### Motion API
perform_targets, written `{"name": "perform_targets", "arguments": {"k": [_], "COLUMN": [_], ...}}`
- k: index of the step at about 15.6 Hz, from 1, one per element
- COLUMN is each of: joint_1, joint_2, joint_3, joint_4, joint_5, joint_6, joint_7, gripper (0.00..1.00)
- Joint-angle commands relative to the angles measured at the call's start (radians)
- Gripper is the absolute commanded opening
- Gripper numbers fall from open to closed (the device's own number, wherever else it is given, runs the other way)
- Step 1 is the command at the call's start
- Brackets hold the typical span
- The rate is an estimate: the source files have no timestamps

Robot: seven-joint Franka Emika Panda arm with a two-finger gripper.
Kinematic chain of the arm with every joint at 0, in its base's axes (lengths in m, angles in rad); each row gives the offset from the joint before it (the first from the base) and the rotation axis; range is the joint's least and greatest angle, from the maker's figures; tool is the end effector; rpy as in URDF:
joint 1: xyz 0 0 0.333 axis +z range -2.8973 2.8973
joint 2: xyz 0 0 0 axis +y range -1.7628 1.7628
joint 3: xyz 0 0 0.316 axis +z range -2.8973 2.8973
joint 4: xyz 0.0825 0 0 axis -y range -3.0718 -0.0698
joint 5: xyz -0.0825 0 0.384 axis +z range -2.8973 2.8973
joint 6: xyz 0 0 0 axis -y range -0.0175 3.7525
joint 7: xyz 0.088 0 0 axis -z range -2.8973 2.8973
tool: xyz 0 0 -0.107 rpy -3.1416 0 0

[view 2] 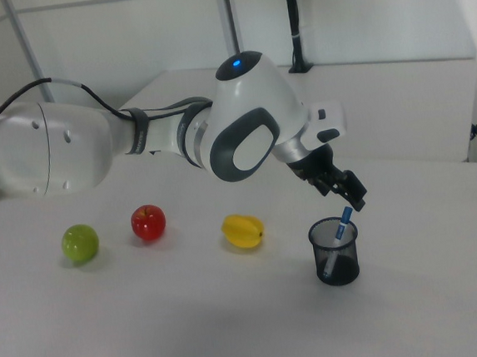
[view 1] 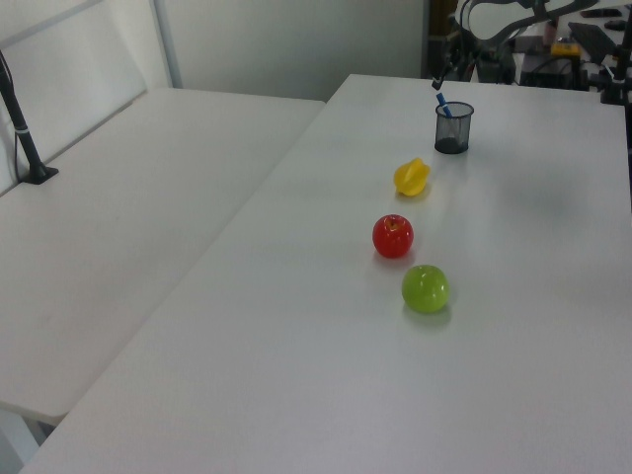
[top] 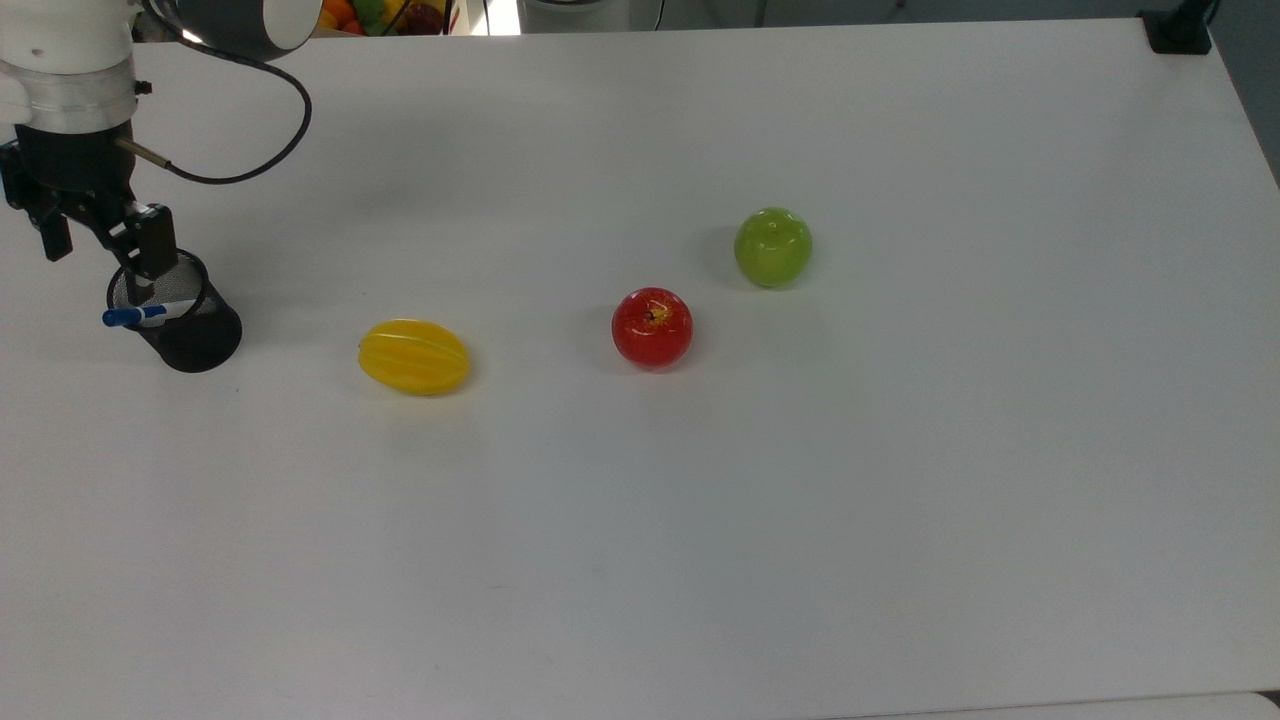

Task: Take marker pen
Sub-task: 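Lower the gripper and close it on the blue marker pen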

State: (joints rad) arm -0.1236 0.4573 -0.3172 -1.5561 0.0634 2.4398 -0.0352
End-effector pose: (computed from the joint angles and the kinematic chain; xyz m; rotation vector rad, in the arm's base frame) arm 0.6648 -0.2722 0.4425 2.8437 -0.5507 0.6162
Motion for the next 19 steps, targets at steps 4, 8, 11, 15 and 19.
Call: {"name": "perform_targets", "arguments": {"k": [4, 8, 11, 15, 19], "joint_1": [-0.016, -0.014, -0.011, -0.010, -0.010], "joint_2": [0.041, 0.043, 0.044, 0.061, 0.063], "joint_3": [-0.003, -0.003, -0.003, -0.002, -0.002], "joint_4": [0.002, 0.002, 0.002, 0.004, 0.002], "joint_5": [0.047, 0.087, 0.093, 0.091, 0.093], "joint_6": [0.091, 0.091, 0.091, 0.094, 0.100], "joint_7": [-0.029, -0.025, -0.020, -0.019, -0.020], "gripper": [0.82, 0.79, 0.77, 0.69, 0.50]}}
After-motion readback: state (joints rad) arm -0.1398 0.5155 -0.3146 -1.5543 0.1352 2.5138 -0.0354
